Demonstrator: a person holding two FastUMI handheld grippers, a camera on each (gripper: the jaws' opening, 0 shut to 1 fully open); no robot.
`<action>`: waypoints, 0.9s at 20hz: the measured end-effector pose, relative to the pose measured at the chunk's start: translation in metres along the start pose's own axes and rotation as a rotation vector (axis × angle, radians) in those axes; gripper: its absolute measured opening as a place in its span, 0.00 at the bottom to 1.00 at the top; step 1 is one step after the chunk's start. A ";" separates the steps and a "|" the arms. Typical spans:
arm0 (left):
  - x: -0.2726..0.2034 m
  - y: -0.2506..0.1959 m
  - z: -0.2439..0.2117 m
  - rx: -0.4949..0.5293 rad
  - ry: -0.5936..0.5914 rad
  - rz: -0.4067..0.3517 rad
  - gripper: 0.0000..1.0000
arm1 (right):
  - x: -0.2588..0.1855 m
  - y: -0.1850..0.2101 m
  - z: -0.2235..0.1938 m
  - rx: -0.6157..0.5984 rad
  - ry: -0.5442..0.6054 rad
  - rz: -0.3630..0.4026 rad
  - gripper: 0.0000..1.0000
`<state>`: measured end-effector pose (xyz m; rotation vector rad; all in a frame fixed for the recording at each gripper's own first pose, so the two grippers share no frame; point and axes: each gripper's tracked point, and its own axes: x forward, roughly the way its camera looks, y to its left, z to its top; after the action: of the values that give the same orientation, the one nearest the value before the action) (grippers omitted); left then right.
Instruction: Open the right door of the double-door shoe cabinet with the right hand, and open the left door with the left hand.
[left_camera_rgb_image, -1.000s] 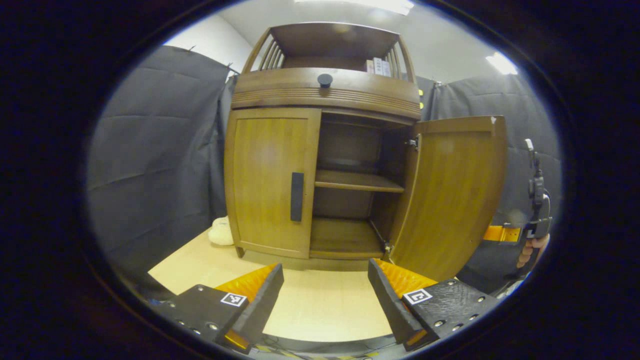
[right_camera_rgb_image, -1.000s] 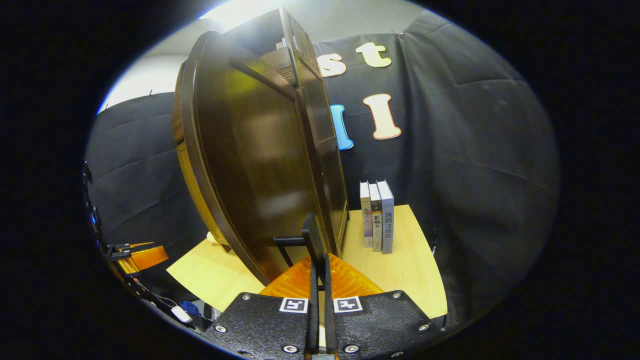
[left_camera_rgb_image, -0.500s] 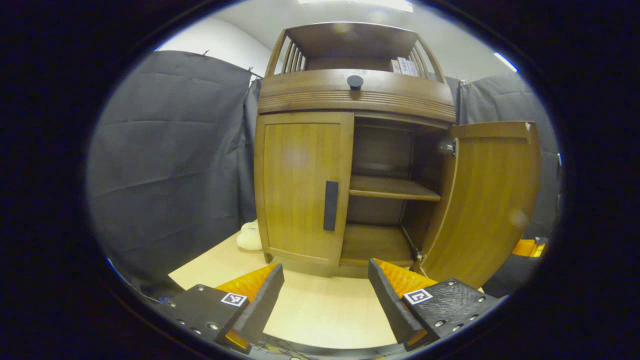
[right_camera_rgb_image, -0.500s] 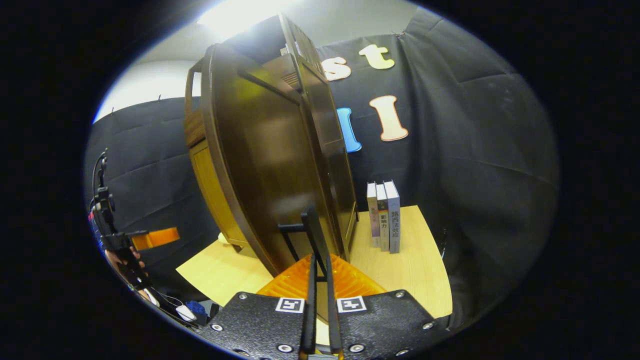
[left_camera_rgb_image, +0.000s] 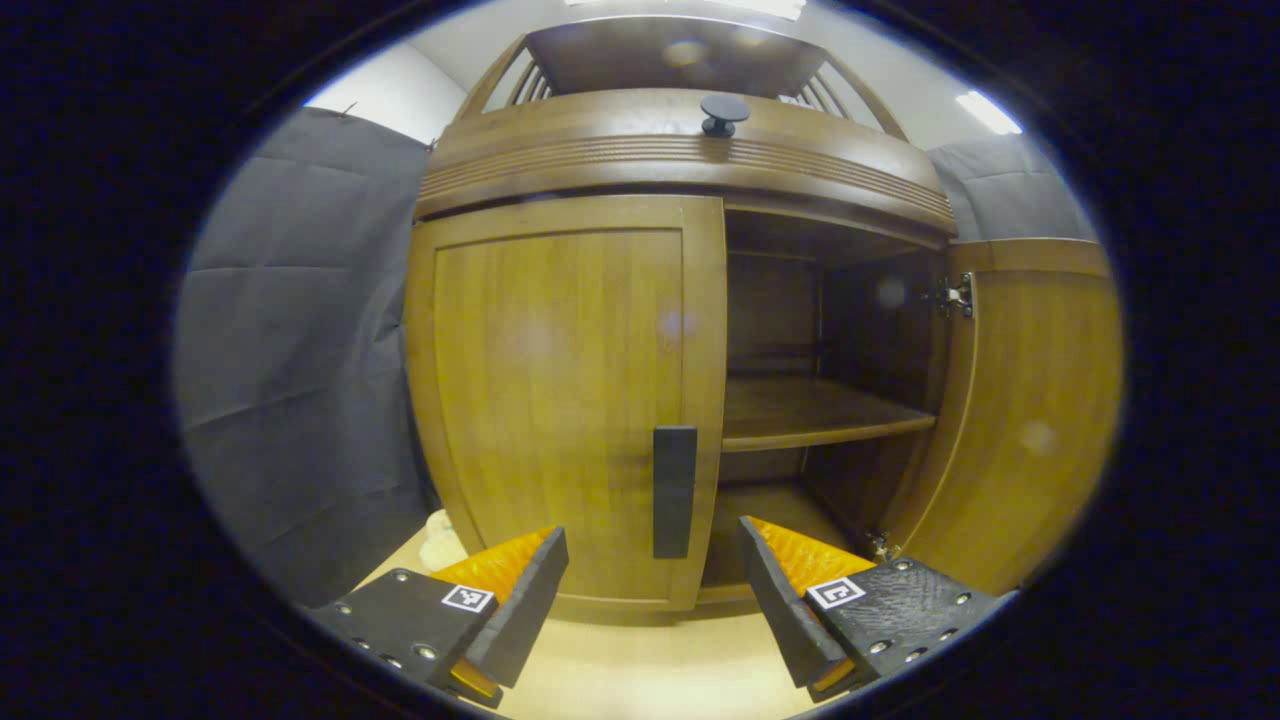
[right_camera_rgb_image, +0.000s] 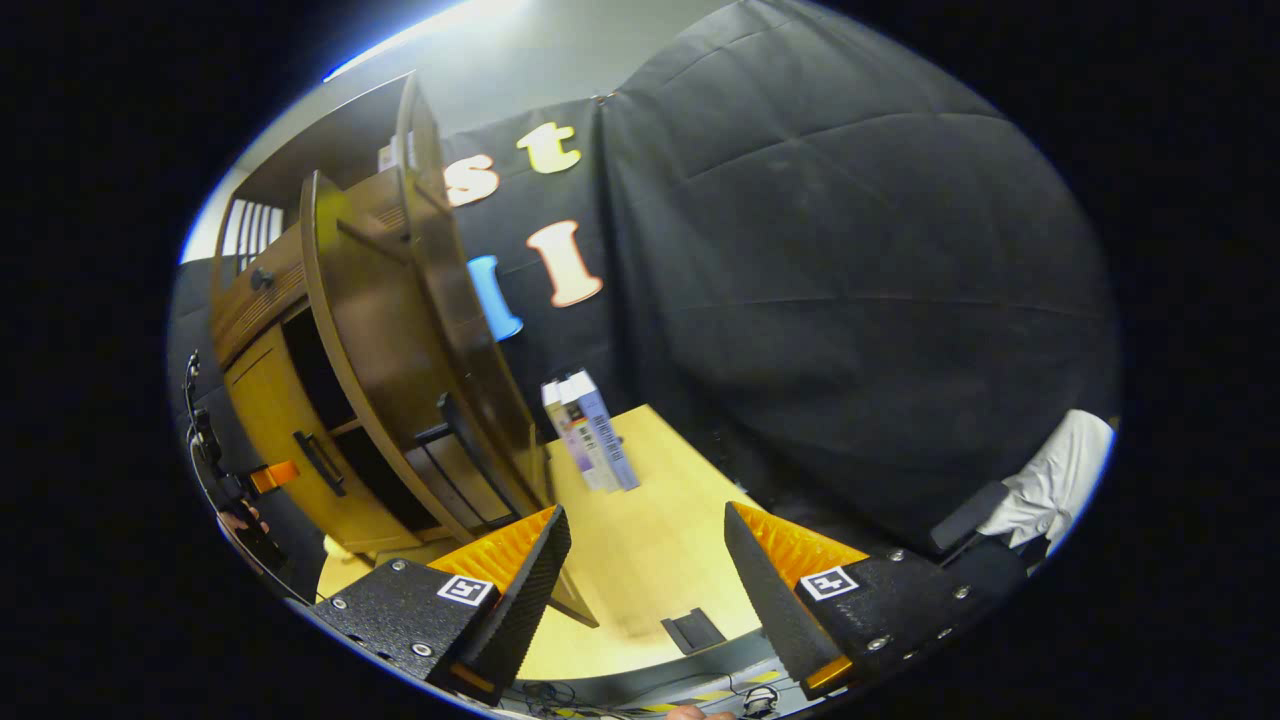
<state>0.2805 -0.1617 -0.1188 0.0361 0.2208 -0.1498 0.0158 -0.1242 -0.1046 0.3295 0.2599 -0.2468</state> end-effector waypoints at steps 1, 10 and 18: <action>0.014 -0.002 -0.001 0.001 0.002 -0.017 0.95 | -0.008 -0.007 0.002 0.015 -0.019 -0.052 0.96; 0.083 -0.017 0.001 -0.031 -0.014 -0.117 0.51 | -0.062 -0.018 0.000 0.038 -0.063 -0.257 0.95; 0.079 -0.014 -0.004 -0.043 -0.028 -0.141 0.32 | -0.065 0.032 -0.008 -0.032 -0.066 -0.212 0.92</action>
<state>0.3537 -0.1872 -0.1408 -0.0240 0.1989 -0.2857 -0.0378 -0.0795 -0.0845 0.2615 0.2337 -0.4609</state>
